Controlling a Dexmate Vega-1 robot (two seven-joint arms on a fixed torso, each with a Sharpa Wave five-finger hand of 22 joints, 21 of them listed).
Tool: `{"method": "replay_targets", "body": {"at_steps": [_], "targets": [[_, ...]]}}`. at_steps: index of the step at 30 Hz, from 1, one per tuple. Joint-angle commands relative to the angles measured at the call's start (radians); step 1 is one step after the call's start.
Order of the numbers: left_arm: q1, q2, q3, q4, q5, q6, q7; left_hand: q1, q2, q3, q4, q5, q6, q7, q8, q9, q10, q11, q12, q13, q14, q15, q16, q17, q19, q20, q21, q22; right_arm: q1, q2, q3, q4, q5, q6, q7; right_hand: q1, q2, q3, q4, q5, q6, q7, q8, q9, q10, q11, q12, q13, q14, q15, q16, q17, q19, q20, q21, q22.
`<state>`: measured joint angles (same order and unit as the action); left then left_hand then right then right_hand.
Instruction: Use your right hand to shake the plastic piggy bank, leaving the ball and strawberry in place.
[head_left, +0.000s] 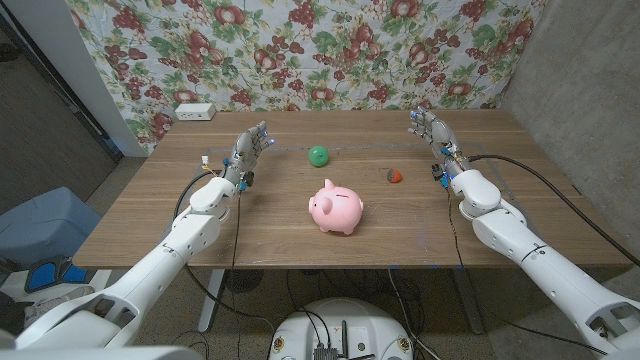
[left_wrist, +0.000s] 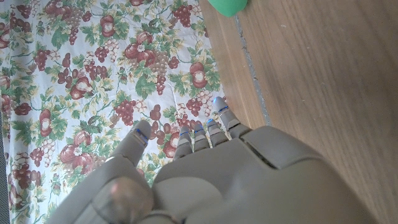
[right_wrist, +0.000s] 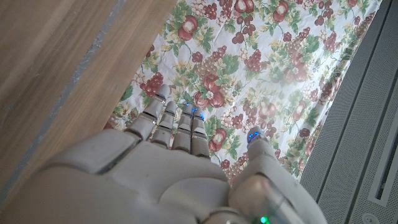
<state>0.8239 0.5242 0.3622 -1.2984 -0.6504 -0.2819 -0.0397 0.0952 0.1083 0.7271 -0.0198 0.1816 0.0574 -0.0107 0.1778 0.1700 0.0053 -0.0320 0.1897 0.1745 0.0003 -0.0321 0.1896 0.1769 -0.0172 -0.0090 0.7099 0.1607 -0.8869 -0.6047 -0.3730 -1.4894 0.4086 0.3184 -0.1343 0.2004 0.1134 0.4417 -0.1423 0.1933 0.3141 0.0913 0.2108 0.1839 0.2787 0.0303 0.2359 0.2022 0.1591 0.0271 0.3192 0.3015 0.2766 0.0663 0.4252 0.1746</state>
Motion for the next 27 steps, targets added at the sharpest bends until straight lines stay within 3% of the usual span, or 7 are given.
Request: {"method": "replay_targets", "body": {"at_steps": [1, 27], "targets": [[-0.009, 0.005, -0.001, 0.013, -0.007, 0.001, -0.019, -0.01, 0.02, 0.002, -0.005, 0.005, 0.011, -0.001, 0.004, 0.003, 0.003, 0.0, 0.005, 0.003, 0.008, -0.009, 0.003, 0.001, 0.005, 0.0, -0.004, 0.003, -0.01, -0.026, -0.015, -0.065, -0.098, -0.028, -0.053, 0.013, -0.005, -0.001, -0.007, 0.007, 0.004, 0.008, -0.004, 0.003, 0.001, 0.009, -0.007, 0.005, 0.003, -0.005, -0.005, 0.003, 0.002, -0.006, -0.005, 0.002], [-0.016, 0.005, 0.003, 0.014, -0.003, 0.009, -0.02, -0.018, 0.019, 0.003, -0.01, 0.005, 0.012, -0.001, 0.004, 0.003, 0.004, -0.001, 0.004, 0.003, 0.011, -0.009, 0.002, 0.001, 0.017, 0.004, -0.018, 0.003, -0.049, -0.086, -0.023, -0.188, -0.26, -0.093, -0.114, 0.008, -0.033, -0.014, -0.013, 0.001, 0.008, 0.001, -0.007, 0.003, 0.004, 0.005, -0.013, 0.007, 0.012, -0.02, -0.005, 0.001, 0.015, -0.017, -0.013, 0.003]]}}
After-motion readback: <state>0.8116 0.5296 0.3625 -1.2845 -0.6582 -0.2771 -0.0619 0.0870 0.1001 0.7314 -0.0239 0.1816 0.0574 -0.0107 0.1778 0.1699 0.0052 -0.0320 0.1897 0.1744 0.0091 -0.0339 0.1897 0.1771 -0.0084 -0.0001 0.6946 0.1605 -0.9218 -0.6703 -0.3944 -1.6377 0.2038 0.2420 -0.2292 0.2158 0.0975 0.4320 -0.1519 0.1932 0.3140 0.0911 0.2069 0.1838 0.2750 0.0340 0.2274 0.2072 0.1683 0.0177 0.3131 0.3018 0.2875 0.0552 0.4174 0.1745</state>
